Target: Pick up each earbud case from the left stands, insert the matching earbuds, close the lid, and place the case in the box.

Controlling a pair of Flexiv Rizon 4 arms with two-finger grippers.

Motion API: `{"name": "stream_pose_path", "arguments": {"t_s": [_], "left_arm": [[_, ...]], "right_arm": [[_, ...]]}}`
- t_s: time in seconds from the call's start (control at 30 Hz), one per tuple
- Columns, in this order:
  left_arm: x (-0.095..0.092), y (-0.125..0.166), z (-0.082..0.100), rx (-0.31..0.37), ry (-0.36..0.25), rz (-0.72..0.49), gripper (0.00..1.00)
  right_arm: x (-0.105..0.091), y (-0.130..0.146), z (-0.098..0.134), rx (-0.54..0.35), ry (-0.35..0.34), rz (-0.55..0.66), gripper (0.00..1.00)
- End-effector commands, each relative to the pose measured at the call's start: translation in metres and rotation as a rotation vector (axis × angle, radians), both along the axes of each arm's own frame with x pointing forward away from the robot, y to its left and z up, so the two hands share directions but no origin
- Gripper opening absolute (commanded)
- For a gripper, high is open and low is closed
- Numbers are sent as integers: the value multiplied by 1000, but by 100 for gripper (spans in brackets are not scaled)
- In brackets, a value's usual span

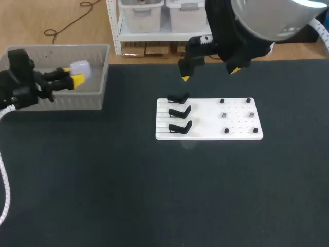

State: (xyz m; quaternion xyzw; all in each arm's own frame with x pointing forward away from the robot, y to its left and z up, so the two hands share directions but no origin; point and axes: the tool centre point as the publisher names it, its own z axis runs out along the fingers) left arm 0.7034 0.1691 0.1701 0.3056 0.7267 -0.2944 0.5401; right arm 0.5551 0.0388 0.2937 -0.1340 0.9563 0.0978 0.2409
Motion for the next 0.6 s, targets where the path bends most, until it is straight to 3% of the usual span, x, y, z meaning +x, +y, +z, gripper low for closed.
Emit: {"name": "stream_pose_path", "arguments": {"t_s": [0.03,0.17,0.47,0.6], "left_arm": [[66,9,-24,116,-11,212,0],[97,39,-38,189,-1,252,0],[151,79,-60,243,29,293,0],[157,84,-60,249,22,290,0]], "right_arm": [[-2,-2,-2,11,-29,-5,100],[-2,-2,-2,11,-29,-5,100],[-2,-2,-2,11,-29,-5,100],[-2,-2,-2,11,-29,-5,100]]}}
